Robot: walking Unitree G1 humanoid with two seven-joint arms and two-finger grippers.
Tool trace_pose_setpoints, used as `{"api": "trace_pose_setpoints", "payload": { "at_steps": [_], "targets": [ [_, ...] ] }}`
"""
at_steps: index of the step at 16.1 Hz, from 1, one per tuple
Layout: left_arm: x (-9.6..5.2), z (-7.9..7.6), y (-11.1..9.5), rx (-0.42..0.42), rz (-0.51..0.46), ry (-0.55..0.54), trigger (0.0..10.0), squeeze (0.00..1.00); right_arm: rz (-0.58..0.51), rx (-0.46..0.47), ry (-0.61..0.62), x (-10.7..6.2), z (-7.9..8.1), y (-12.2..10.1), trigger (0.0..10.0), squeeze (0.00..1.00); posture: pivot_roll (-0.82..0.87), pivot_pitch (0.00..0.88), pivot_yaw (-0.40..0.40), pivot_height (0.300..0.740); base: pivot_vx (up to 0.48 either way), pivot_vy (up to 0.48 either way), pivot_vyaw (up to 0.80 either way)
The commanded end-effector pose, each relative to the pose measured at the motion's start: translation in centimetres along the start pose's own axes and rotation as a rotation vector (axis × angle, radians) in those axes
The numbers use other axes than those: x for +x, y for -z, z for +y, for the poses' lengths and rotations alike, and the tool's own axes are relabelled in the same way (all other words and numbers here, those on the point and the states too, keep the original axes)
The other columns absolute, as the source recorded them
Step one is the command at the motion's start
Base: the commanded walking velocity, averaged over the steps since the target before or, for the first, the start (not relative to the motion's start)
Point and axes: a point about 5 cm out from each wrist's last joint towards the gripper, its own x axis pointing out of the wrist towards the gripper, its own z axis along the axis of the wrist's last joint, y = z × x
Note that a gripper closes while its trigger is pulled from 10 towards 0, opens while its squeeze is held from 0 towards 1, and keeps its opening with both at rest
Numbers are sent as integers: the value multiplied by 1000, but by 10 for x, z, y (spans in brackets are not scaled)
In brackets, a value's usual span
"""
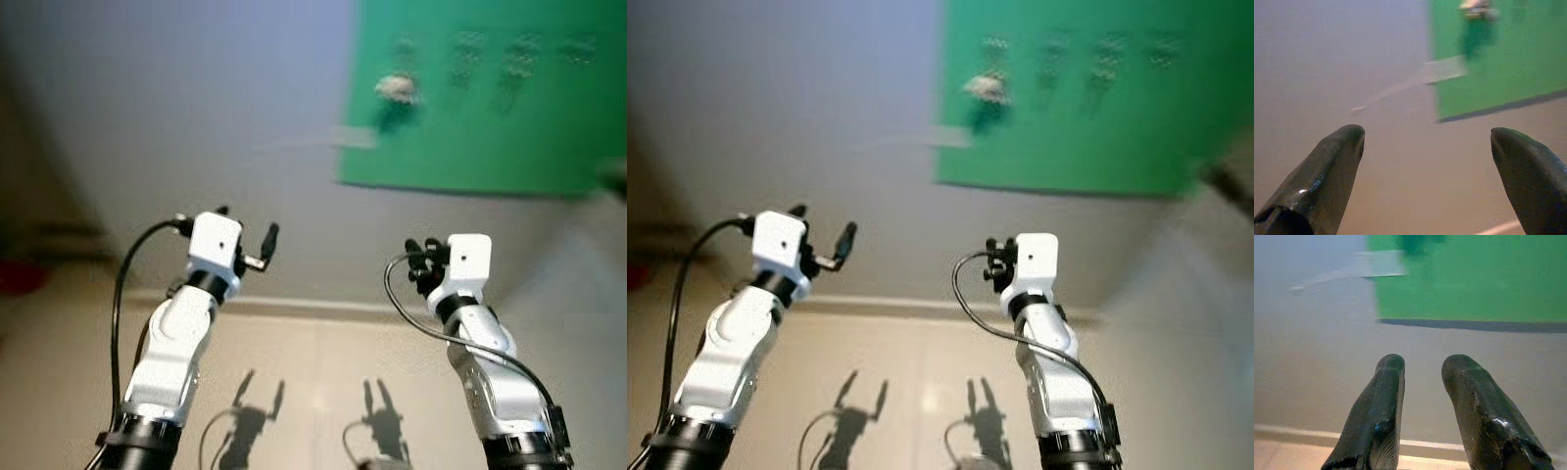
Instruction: Hang keys on a hook
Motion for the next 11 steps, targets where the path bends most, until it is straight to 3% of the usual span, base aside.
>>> {"api": "trace_pose_setpoints", "payload": {
  "at_steps": [1,11],
  "targets": [
    [2,0,-2,12,-7,0,10000,0,-43,-22,6,0,-2,-10,10000,0,-86,0,1,740,0,0,-800],
    [-1,-1,-1,47,-6,-27,10000,0,-21,-114,4,2,-6,-9,10000,0,-76,0,-42,740,0,0,-800]
  ]
}}
